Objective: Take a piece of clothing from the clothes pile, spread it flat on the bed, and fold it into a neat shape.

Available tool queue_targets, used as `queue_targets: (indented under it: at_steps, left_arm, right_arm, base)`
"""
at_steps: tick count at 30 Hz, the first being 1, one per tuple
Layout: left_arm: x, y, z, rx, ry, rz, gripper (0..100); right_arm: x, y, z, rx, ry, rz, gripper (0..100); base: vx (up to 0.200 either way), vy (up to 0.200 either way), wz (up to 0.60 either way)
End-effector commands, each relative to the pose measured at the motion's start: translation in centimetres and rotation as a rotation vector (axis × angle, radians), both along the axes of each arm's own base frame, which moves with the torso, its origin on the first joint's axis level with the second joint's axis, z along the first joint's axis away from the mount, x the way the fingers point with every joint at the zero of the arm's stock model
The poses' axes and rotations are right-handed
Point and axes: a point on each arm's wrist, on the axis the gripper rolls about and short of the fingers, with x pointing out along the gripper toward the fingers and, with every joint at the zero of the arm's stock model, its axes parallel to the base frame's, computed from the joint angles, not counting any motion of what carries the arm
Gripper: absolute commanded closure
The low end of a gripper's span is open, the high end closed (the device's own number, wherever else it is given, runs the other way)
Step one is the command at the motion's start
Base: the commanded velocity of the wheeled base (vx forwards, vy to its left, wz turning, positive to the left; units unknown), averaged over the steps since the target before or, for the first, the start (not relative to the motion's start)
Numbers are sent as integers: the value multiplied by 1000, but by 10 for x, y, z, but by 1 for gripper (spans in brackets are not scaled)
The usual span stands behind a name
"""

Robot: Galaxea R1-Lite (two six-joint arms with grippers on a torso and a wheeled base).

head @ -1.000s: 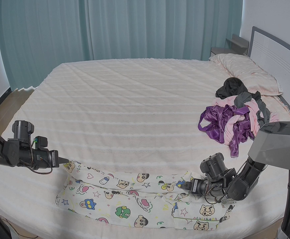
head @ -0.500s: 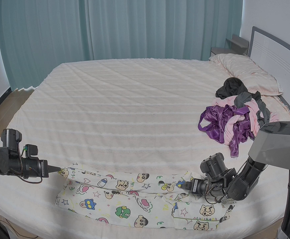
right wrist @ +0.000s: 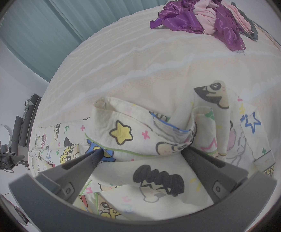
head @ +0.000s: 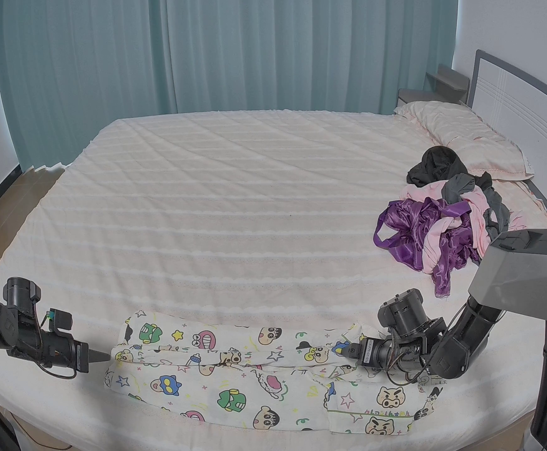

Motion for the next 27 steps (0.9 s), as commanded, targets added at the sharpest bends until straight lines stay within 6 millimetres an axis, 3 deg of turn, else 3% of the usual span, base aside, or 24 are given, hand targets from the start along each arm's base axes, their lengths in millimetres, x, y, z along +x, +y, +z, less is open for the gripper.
queue_targets:
  at_steps: [1,5,6,14,16,21,27]
  left_arm:
    - [3,2,-11,-17,46,7,100]
    - [12,5,-2,-57,40,82,100]
    - [16,6,1,-79,43,114,0]
    - [47,-1,16,-224,90,292,0]
    - [62,-4,6,-215,137,343,0]
    - [72,-14,-17,-196,208,335,0]
    - [78,-21,-20,-196,207,307,0]
  right_arm:
    - [-1,0,0,-1,4,0,0]
    - [-1,0,0,-1,2,2,0]
    - [-1,0,0,-2,2,1,0]
    - [-1,0,0,-2,2,1,0]
    - [-1,2,0,0,1,7,0]
    - [-2,2,0,0,1,8,0]
    - [-2,2,-1,-2,4,8,0]
  base:
    - [0,0,0]
    - [0,0,0]
    - [0,0,0]
    - [0,0,0]
    - [0,0,0]
    - [0,0,0]
    - [0,0,0]
